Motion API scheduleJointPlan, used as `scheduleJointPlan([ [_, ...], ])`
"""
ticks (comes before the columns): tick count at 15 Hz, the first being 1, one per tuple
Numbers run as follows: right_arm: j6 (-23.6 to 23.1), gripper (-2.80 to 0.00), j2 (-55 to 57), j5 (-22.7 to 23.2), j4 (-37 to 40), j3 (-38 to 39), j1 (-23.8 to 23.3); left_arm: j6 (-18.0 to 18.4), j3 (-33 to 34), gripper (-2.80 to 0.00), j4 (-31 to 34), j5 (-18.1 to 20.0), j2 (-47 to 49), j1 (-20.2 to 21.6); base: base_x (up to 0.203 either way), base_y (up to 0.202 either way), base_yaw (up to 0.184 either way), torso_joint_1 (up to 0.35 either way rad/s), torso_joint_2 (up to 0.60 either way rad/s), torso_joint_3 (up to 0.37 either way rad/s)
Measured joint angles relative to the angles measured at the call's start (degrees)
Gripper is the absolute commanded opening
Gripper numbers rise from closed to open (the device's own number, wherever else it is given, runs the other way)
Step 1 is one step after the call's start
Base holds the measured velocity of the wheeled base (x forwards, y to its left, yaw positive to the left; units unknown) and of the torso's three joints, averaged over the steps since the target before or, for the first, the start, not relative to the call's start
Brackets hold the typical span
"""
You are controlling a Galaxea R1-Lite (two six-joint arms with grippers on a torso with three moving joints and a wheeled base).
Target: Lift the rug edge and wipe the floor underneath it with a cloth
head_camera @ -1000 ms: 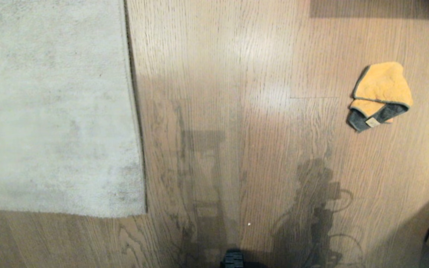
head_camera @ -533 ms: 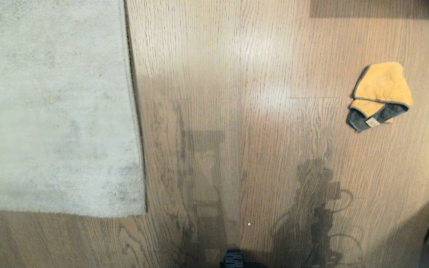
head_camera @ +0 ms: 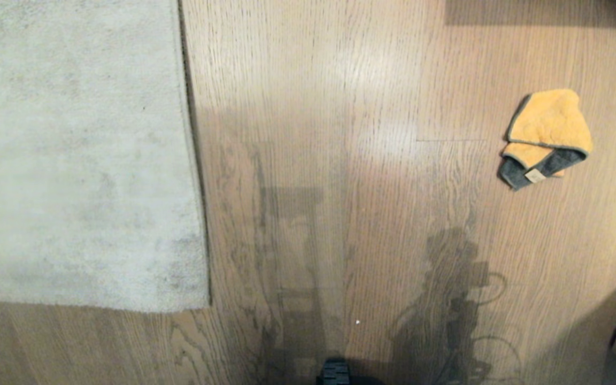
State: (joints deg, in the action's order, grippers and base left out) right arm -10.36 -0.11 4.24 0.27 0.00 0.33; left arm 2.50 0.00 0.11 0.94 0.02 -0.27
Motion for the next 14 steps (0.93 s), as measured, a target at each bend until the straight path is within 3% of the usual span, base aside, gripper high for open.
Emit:
scheduleJointPlan([
  [14, 0.0, -2.8, 0.01, 0.02, 0.0, 0.0, 0.0, 0.03, 0.0, -2.8, -0.03, 0.02, 0.0, 0.0, 0.0, 0.0, 0.0, 0.0, 0.0, 0.0],
])
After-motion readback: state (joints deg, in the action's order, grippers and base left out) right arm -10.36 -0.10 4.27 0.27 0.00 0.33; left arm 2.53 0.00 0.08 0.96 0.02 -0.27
